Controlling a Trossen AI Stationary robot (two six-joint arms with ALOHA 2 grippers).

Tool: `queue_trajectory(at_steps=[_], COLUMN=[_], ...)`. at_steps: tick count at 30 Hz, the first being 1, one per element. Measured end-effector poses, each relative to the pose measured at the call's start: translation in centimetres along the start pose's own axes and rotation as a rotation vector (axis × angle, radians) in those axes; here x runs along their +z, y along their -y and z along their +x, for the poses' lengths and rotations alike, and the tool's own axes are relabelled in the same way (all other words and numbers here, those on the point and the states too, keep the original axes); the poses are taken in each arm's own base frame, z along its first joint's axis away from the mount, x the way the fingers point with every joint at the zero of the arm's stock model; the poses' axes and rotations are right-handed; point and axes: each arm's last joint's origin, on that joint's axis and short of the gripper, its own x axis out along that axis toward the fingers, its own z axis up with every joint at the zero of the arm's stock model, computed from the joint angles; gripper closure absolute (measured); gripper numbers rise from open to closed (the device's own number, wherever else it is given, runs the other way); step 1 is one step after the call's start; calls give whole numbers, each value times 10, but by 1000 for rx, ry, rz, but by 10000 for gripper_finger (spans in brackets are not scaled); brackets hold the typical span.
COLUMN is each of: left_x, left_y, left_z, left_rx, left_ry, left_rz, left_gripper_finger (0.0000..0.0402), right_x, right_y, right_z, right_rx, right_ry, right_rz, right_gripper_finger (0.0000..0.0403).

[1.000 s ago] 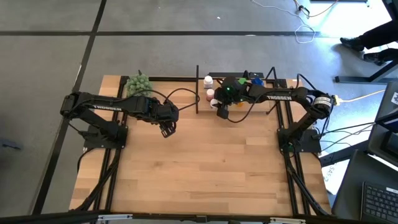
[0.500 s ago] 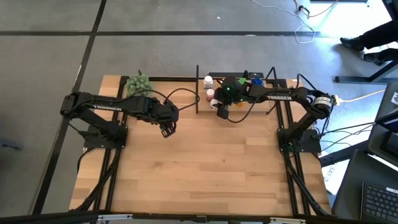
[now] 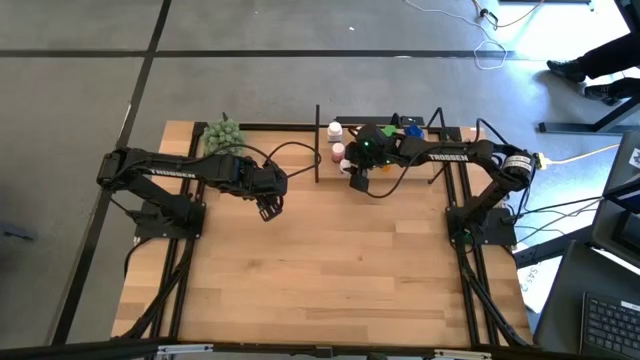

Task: Pick and place medicine bottles onto shelf by color
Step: Put the white medicine bottle on the shelf, then return to Home Position

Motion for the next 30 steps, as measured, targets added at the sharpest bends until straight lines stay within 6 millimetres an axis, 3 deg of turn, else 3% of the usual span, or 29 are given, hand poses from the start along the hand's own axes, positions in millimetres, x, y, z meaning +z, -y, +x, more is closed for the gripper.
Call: queue_trajectory(at_steps=[16,30], left_x=[0,0], left_y=[0,0], left_z=[0,0], left_rx=[0,0], left_ry=[0,0], left_rz=[0,0], left_gripper_finger=[194,194], right_x=[1,8], right_y=[0,1], right_z=[-2,-19], right_rx=[-5,-17], right_ry=[9,60], right_rz=[3,0], right_gripper_finger=[202,201])
